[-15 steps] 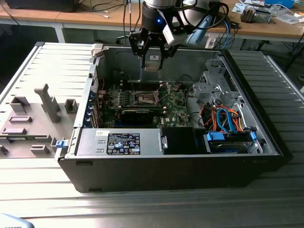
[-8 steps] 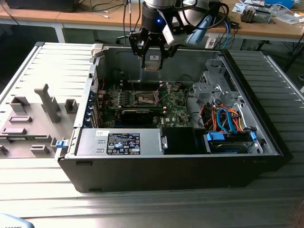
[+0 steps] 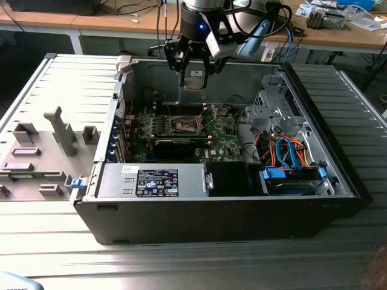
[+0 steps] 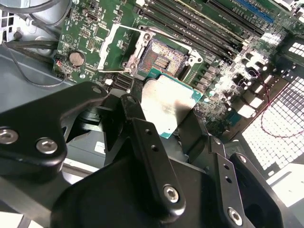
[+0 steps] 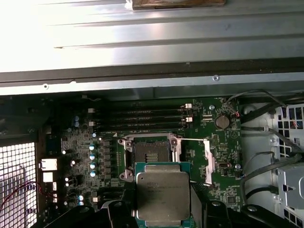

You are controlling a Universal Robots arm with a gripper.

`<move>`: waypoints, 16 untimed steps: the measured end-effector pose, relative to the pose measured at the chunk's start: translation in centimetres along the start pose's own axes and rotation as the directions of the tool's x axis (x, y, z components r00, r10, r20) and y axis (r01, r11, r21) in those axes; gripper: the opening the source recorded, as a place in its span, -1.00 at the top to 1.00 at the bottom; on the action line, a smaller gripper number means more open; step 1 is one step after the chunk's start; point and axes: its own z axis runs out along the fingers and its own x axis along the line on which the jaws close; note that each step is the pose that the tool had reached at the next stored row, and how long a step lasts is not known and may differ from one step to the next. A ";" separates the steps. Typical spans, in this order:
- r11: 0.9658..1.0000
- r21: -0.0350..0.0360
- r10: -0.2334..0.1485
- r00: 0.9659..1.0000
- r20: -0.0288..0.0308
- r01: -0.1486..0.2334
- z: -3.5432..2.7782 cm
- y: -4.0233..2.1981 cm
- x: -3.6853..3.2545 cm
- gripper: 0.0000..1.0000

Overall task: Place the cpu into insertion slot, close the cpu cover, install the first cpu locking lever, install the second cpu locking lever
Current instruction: 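Place the cpu into insertion slot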

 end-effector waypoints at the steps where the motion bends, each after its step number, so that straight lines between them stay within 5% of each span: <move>1: 1.000 0.000 0.004 1.000 0.000 -0.004 0.00 0.00 0.00 -0.09; 16: 1.000 -0.001 0.025 1.000 0.001 -0.025 0.06 0.00 0.00 -0.09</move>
